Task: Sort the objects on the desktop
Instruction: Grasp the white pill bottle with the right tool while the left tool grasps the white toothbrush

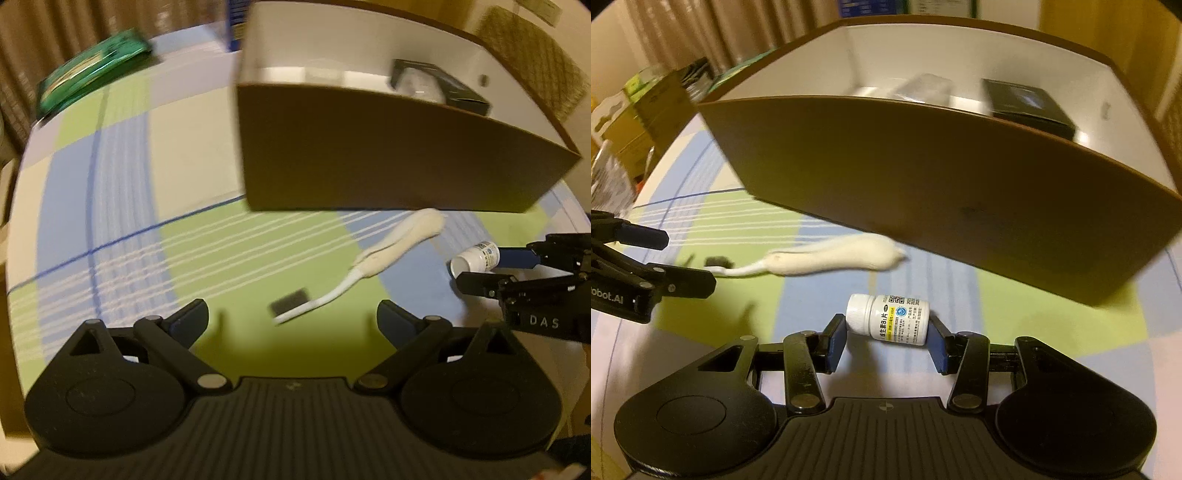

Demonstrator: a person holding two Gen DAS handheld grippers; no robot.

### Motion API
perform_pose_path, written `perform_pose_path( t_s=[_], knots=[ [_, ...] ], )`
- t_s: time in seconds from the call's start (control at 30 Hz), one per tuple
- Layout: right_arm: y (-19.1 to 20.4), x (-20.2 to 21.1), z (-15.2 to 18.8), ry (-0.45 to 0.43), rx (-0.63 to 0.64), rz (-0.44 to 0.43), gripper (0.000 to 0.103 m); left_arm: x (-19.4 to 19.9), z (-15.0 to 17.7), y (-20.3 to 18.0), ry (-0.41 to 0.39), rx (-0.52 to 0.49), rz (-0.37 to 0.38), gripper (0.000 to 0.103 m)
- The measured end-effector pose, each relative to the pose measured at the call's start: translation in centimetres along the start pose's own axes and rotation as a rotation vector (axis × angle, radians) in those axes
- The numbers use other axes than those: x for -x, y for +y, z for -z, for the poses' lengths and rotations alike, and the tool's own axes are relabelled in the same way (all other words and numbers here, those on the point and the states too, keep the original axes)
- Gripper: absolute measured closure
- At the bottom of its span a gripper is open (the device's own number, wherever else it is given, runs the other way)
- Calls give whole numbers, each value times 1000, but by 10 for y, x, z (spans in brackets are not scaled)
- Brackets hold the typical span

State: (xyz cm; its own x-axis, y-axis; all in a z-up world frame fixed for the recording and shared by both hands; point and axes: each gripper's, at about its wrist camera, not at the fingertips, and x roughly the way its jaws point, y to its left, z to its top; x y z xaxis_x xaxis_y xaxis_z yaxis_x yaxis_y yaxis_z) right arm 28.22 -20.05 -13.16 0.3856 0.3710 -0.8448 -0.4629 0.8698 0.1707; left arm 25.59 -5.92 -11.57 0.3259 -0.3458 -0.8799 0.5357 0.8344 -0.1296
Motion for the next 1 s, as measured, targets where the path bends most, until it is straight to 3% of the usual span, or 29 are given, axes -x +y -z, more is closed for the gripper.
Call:
perform_pose_path(
  t_s=[0.27, 0.4, 0.47, 0.63, 0.73, 1.0],
  knots=[
    [-40, 19, 14, -2, -95, 54, 59, -15, -17, -33, -58, -158, 100, 14],
    [-52, 28, 20, -5, -125, 70, 59, -29, -26, -44, -47, -209, 113, 27],
    [-57, 32, 23, -6, -132, 76, 59, -34, -27, -50, -39, -230, 119, 30],
    [-70, 40, 29, -9, -151, 87, 59, -45, -23, -61, -15, -238, 153, 65],
    [-78, 44, 32, -8, -157, 86, 59, -44, -15, -68, -13, -237, 154, 78],
    [-95, 51, 40, -6, -140, 70, 59, -37, -1, -95, 3, -227, 136, 82]
  ],
)
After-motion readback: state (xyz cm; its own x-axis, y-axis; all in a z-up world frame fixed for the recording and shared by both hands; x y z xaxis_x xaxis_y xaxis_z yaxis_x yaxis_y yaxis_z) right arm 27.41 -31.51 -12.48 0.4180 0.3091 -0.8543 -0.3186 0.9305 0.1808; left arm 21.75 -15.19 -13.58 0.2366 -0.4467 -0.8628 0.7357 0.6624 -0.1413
